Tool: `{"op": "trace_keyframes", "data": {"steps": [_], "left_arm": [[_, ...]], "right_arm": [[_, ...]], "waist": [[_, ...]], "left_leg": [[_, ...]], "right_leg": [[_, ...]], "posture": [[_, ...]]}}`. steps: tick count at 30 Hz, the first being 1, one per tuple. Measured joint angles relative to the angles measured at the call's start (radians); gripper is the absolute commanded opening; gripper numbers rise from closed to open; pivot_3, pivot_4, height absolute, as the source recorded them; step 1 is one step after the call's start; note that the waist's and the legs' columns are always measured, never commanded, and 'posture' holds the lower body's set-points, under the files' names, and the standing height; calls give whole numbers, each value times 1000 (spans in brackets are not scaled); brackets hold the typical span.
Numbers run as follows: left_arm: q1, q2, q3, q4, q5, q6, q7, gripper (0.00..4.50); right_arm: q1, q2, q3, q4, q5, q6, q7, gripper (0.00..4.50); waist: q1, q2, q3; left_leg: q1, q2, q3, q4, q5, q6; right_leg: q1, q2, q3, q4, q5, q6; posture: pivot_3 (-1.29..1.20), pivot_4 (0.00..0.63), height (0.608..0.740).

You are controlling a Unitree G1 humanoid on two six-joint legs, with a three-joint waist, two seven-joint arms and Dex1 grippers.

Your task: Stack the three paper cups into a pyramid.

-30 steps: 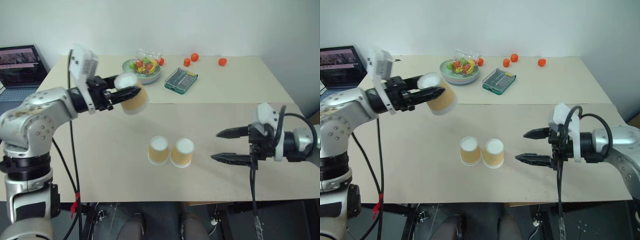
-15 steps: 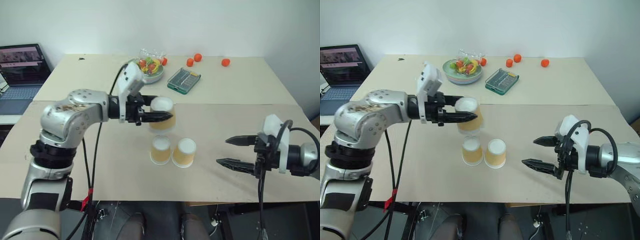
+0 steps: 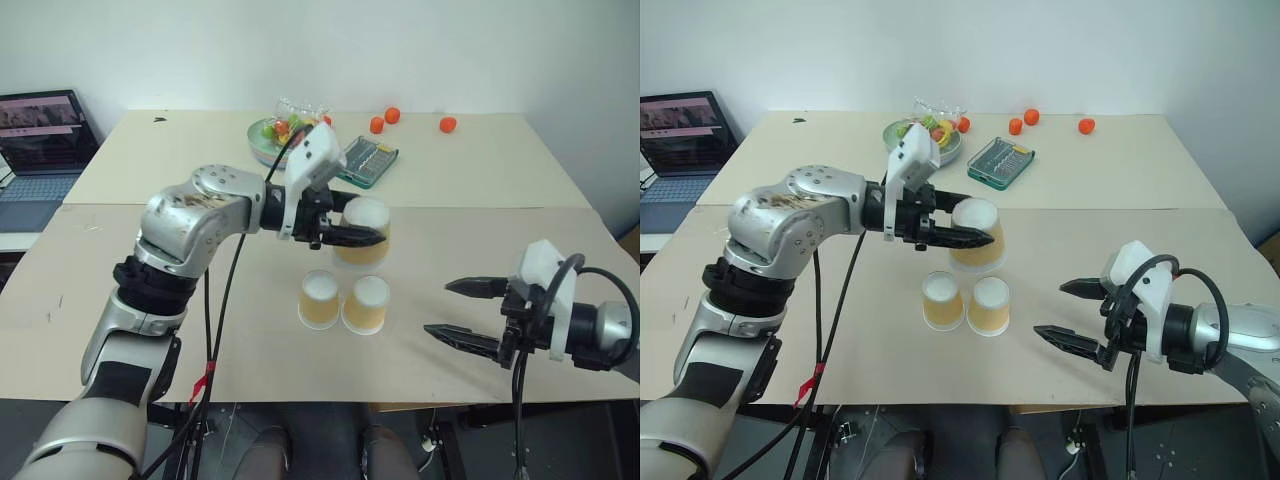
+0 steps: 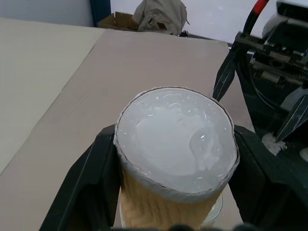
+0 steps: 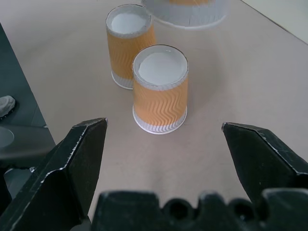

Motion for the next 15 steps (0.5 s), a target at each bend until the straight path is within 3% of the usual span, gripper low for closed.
{"op": "trace_keyframes", "data": {"steps": [15], "left_arm": [[15,51,-8,-69,-5,42,-123,2546]], "right_arm": [[-25,-11,10,-3,45,18,-70,4500]], "waist": [[-3,0,0]], "left_leg": [[0,0,0,0,0,0]], "right_leg": [[0,0,0,0,0,0]], "posture": [[0,150,740]]}}
